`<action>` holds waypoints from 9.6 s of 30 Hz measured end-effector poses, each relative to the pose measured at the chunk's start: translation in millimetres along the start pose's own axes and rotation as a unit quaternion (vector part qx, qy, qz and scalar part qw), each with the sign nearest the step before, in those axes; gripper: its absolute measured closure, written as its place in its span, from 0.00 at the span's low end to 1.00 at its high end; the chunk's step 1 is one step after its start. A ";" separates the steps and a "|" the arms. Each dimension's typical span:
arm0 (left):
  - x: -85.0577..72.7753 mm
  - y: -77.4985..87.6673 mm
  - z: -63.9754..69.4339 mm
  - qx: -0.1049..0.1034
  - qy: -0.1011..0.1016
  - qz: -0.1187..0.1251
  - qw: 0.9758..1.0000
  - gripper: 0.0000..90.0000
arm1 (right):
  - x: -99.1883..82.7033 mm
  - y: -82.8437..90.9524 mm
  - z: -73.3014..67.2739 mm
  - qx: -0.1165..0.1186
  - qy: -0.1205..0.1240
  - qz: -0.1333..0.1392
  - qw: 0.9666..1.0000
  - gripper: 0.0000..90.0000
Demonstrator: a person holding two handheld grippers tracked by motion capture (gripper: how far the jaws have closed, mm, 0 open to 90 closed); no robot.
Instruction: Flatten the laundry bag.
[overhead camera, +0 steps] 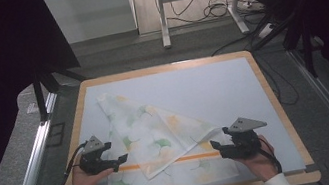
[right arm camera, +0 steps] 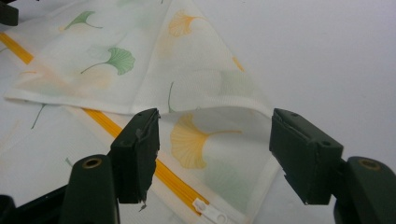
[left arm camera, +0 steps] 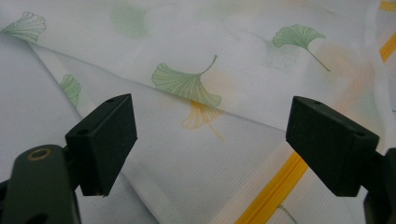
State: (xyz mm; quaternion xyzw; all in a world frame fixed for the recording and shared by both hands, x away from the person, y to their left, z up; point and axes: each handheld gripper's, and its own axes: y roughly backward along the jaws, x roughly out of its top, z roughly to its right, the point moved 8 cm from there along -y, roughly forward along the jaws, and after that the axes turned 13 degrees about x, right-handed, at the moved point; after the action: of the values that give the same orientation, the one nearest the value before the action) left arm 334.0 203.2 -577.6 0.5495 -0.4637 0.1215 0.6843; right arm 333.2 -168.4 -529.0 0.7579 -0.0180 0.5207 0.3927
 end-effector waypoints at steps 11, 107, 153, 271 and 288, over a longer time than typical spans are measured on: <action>-0.6 -0.8 1.0 -0.004 -0.003 -0.002 1.000 0.18 | 13.5 -14.6 -9.2 0.023 0.000 -0.001 1.000 0.37; -0.2 0.9 1.8 -0.013 -0.010 0.000 1.000 0.19 | 18.8 -167.9 -146.8 0.122 0.133 -0.176 0.968 0.75; -1.3 0.2 1.5 -0.016 -0.013 -0.003 1.000 0.20 | 55.8 -128.1 -108.3 0.111 0.087 -0.088 0.986 0.94; -3.8 -2.0 3.3 -0.020 -0.023 -0.010 0.999 0.20 | 93.1 -70.0 52.2 -0.012 -0.049 0.024 0.998 0.95; -4.4 -2.5 4.7 -0.026 -0.026 -0.012 0.999 0.20 | 106.1 -81.9 83.9 -0.035 -0.077 0.003 0.996 0.95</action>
State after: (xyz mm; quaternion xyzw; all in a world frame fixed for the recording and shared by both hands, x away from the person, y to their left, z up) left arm 330.9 199.8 -582.7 0.5403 -0.4772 0.0869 0.6876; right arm 482.4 -122.8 -503.6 0.7813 -0.0687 0.4610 0.4152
